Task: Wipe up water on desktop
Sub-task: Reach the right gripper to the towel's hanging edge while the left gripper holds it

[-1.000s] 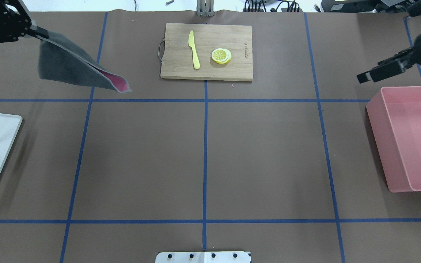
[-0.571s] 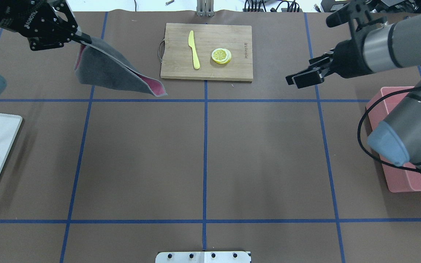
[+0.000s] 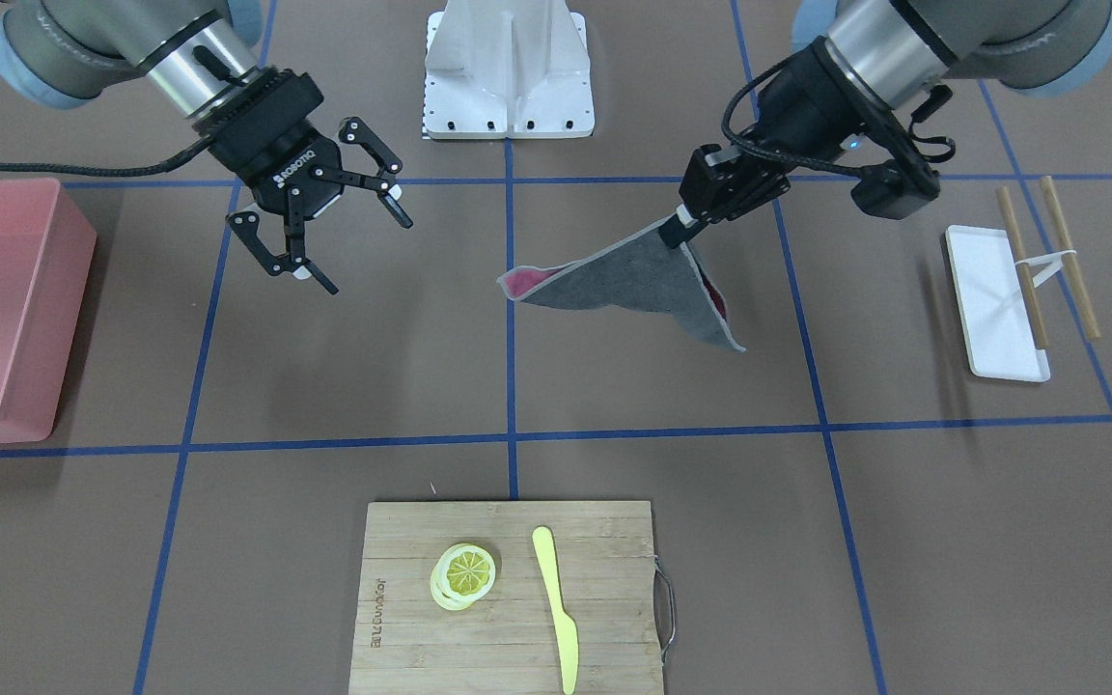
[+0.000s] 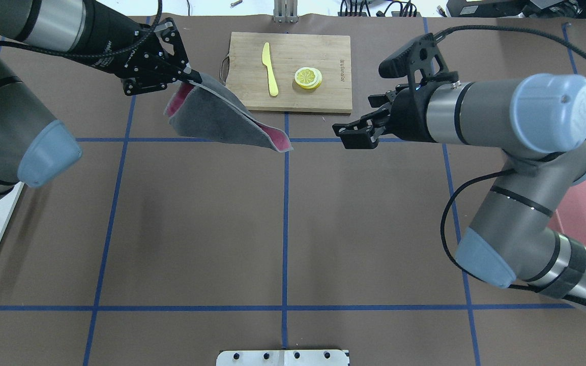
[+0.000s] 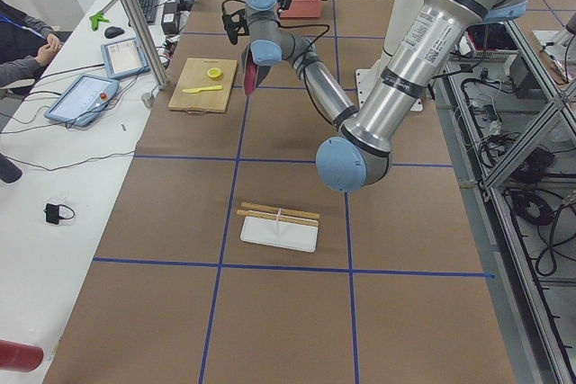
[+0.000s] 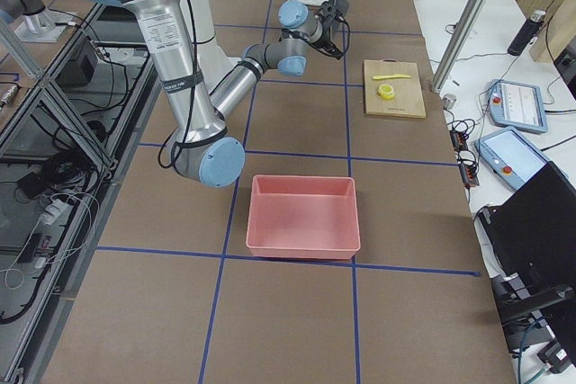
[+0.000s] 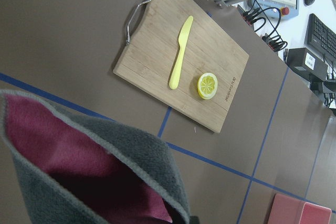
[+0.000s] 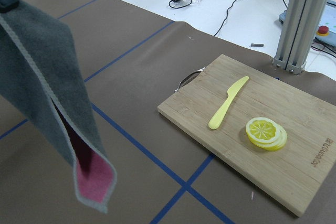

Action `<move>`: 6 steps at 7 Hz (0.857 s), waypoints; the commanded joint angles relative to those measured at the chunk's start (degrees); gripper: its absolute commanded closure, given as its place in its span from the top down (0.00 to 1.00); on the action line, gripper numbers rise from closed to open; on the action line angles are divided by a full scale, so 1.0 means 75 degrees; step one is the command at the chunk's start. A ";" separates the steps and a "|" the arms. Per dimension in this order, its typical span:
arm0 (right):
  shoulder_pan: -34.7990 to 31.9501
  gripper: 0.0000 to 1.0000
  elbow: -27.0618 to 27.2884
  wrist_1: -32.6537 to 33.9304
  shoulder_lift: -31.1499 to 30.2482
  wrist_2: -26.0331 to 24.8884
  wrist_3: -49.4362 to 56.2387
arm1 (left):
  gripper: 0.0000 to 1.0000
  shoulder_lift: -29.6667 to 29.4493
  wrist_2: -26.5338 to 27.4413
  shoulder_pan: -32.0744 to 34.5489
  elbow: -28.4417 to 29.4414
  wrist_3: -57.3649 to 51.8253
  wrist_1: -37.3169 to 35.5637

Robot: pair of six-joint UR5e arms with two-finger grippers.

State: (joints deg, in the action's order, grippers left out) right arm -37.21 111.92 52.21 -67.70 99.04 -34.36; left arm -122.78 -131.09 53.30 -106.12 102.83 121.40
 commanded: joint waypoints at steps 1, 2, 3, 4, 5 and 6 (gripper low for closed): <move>0.0647 1.00 -0.0028 -0.0177 0.0236 -0.0758 0.0115 | 0.00 -0.0303 0.0041 -0.0261 -0.0007 0.0117 0.0008; 0.0858 1.00 -0.0064 -0.0130 0.0272 -0.1213 0.0557 | 0.00 -0.0432 0.0030 -0.0356 -0.0008 0.0106 0.0032; 0.0976 1.00 -0.0099 -0.0013 0.0273 -0.1507 0.0782 | 0.00 -0.0445 0.0041 -0.0519 0.0004 0.0094 0.0217; 0.0989 0.99 -0.0087 0.0487 0.0400 -0.1615 0.0830 | 0.00 -0.0445 0.0041 -0.0590 -0.0031 0.0129 0.0405; 0.1221 0.99 -0.0087 0.0643 0.0402 -0.2033 0.1144 | 0.00 -0.0457 0.0030 -0.0603 -0.0089 0.0164 0.0430; 0.1502 0.99 -0.0099 0.0667 0.0379 -0.2455 0.1321 | 0.00 -0.0457 0.0041 -0.0603 -0.0136 0.0164 0.0430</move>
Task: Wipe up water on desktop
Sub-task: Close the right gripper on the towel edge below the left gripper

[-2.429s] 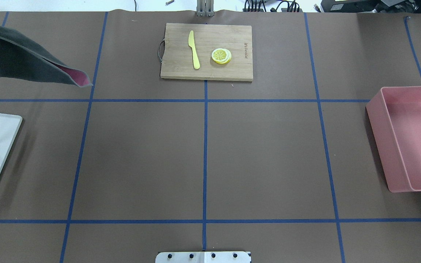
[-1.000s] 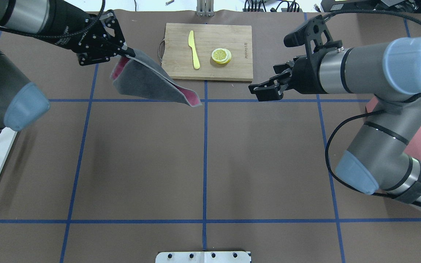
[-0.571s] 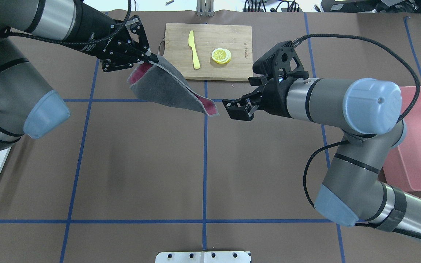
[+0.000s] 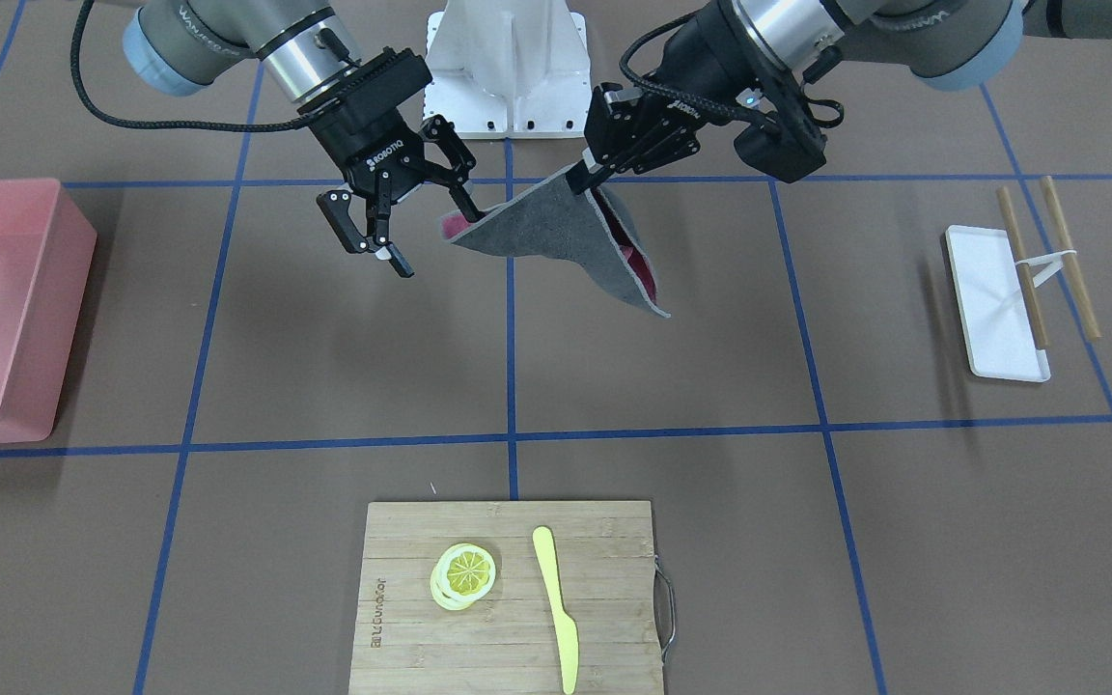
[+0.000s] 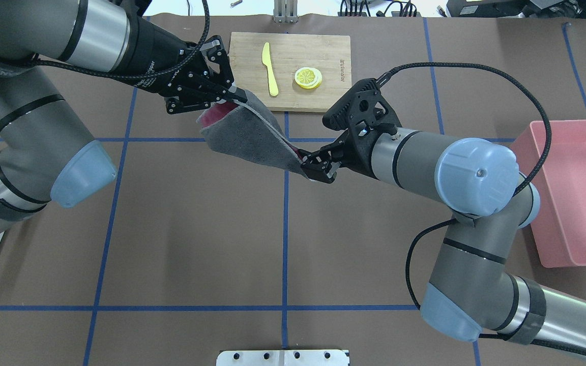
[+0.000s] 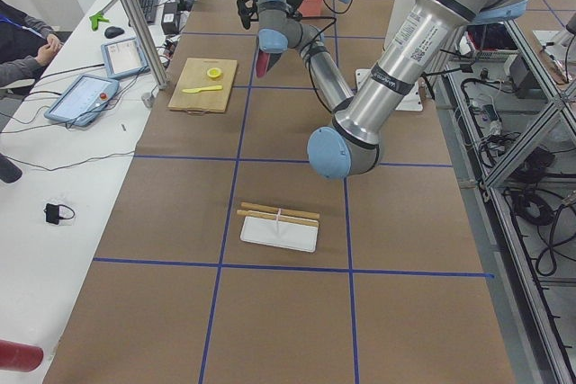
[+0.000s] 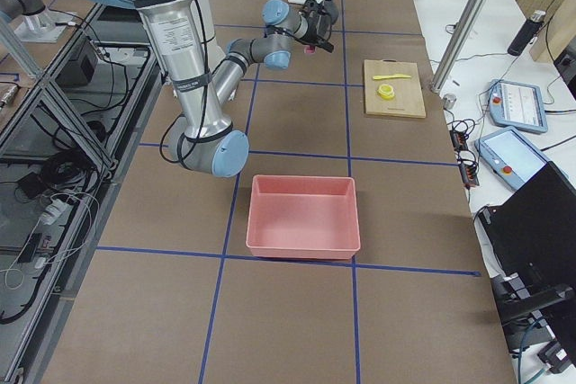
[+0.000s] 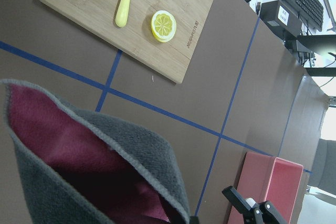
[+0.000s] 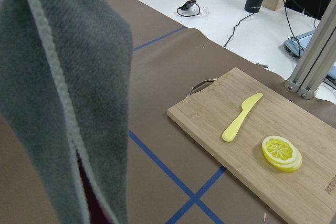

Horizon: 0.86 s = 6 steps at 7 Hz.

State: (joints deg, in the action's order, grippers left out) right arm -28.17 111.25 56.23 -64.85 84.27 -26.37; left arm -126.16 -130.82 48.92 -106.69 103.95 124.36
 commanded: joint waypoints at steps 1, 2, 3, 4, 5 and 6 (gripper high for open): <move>0.0462 0.99 0.0049 0.0317 -0.0071 -0.0780 0.0270 | 0.00 -0.0007 0.0005 -0.0019 -0.0048 0.0015 0.0036; 0.0533 0.99 0.0119 0.0516 0.0021 -0.0875 0.0270 | 0.00 -0.0019 0.0005 -0.0019 -0.0024 0.0004 0.0025; 0.0615 0.99 0.0178 0.0518 -0.0025 -0.0899 0.0258 | 0.00 -0.0019 0.0005 -0.0019 -0.0001 0.0003 0.0024; 0.0825 0.99 0.0167 0.0530 0.0009 -0.1097 0.0258 | 0.00 -0.0054 0.0005 -0.0019 -0.0001 0.0003 0.0024; 0.0954 0.99 0.0167 0.0530 0.0021 -0.1250 0.0270 | 0.00 -0.0112 0.0017 -0.0019 0.0011 0.0015 0.0013; 0.1025 0.95 0.0190 0.0530 0.0033 -0.1286 0.0270 | 0.00 -0.0124 0.0052 -0.0019 0.0023 0.0015 0.0013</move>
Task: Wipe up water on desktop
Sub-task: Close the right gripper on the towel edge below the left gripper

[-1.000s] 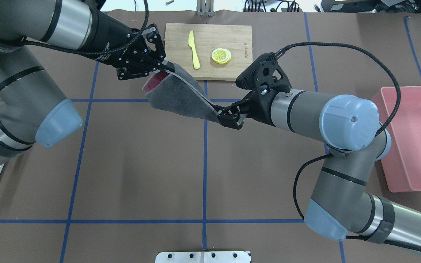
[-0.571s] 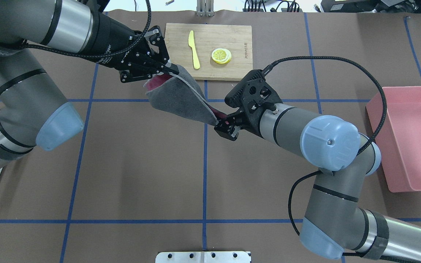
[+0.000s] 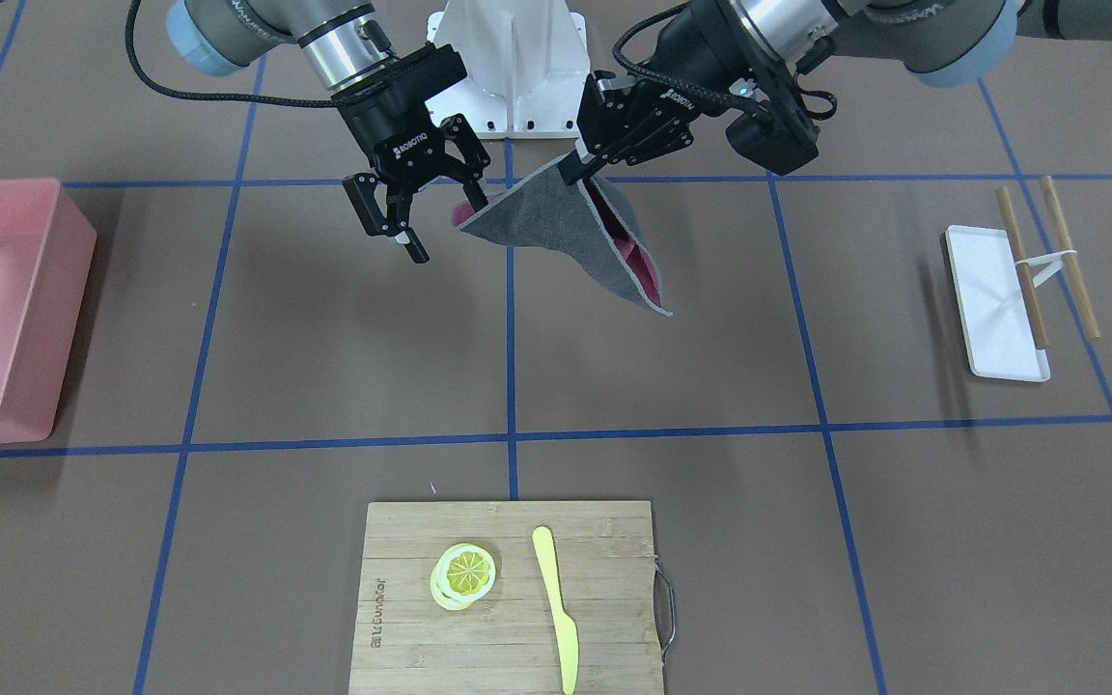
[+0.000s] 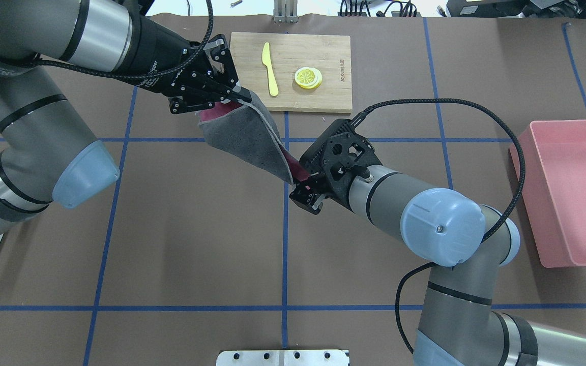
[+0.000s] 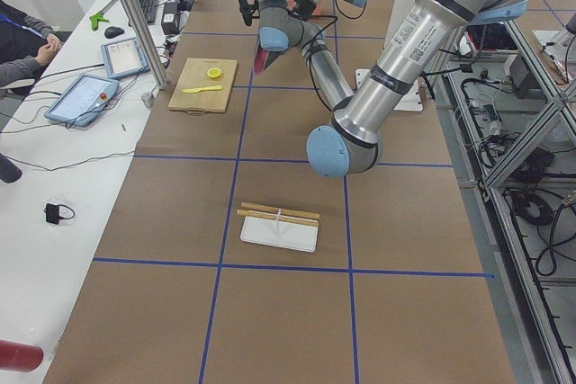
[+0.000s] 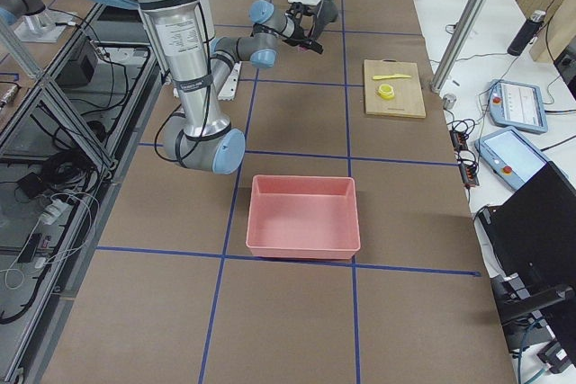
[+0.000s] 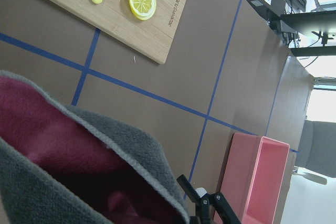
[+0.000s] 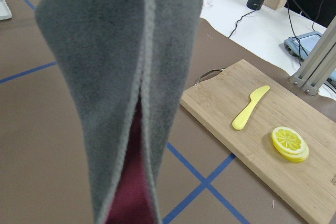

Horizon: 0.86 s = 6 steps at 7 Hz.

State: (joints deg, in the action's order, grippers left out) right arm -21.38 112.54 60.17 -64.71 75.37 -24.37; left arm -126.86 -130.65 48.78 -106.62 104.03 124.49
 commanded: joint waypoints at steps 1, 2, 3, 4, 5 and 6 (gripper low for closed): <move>0.0120 0.97 0.0262 0.0086 0.0004 -0.0054 -0.0008 | 0.00 -0.0020 0.0215 0.0000 0.0129 -0.0054 -0.0004; 0.0120 0.99 0.0613 0.0539 0.0003 -0.0030 0.0004 | 0.00 -0.0008 0.0228 0.0000 0.0304 -0.0101 0.0007; 0.0120 0.99 0.1092 0.1008 0.0003 0.0156 0.0039 | 0.00 0.0039 0.0228 0.0000 0.0376 -0.0113 0.0019; 0.0132 0.99 0.1085 0.1105 0.0003 0.0146 0.0027 | 0.00 0.0027 0.0228 0.0012 0.0376 -0.0206 0.0008; 0.0190 0.99 0.1004 0.1118 0.0003 0.0111 0.0016 | 0.00 -0.0031 0.0217 0.0000 0.0318 -0.0184 0.0007; 0.0179 0.99 0.0933 0.1118 -0.0008 0.0099 0.0027 | 0.00 -0.0020 0.0205 0.0000 0.0190 -0.0149 0.0007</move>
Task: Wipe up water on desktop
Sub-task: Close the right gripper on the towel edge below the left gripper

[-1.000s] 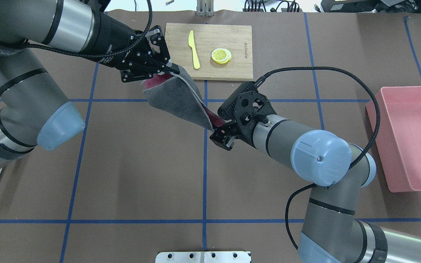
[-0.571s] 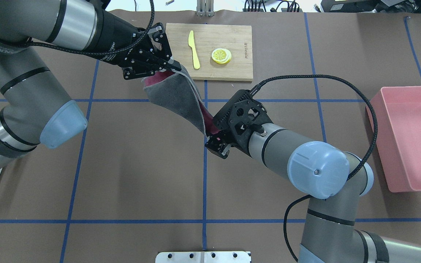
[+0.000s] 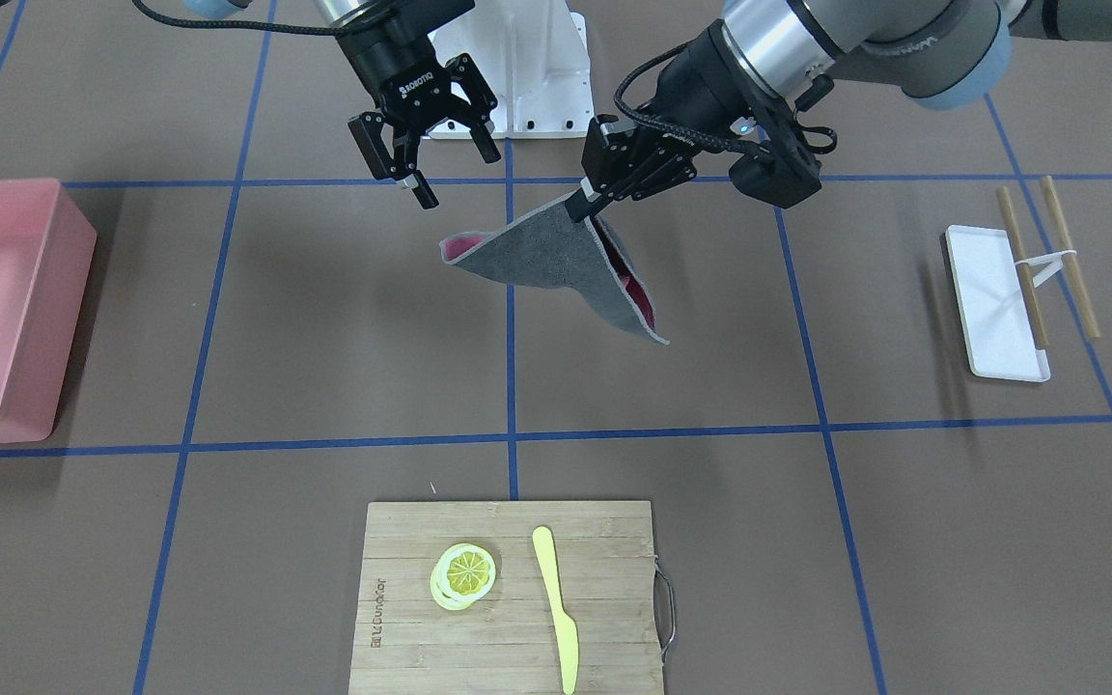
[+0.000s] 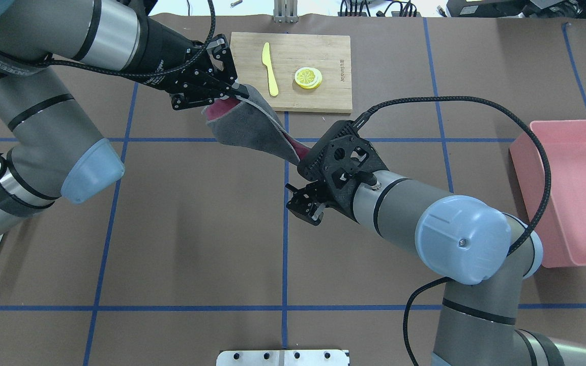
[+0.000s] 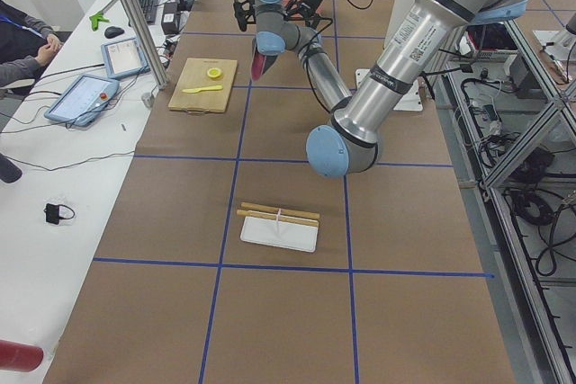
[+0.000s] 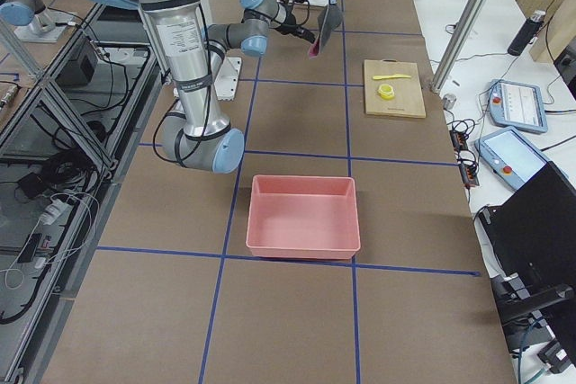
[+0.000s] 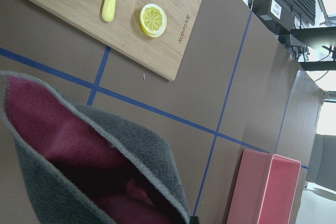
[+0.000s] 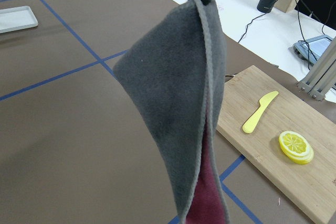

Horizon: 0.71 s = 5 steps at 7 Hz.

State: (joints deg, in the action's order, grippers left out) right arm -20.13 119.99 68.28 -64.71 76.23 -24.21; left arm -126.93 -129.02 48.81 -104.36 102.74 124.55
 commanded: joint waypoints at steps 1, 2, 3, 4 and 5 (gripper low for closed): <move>0.0012 0.99 -0.0096 0.0037 -0.0032 -0.0050 0.0005 | 0.00 -0.0010 -0.0012 -0.0003 -0.0194 0.0081 -0.0001; 0.0012 0.99 -0.0166 0.0037 -0.0020 -0.0062 0.0005 | 0.00 -0.0010 -0.0024 -0.0003 -0.0288 0.0094 -0.0013; 0.0012 0.99 -0.0224 0.0037 -0.0009 -0.0109 0.0005 | 0.00 -0.0010 -0.0036 -0.0003 -0.0335 0.0094 -0.0013; 0.0012 0.98 -0.0295 0.0037 -0.0009 -0.0214 0.0005 | 0.00 -0.0010 -0.0036 -0.0003 -0.0347 0.0094 -0.0013; 0.0012 0.98 -0.0295 0.0037 0.0003 -0.0215 0.0005 | 0.00 -0.0010 -0.0036 -0.0003 -0.0359 0.0094 -0.0013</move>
State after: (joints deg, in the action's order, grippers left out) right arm -20.04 118.03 68.55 -64.77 74.94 -24.17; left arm -127.00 -129.27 48.78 -106.87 103.44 124.46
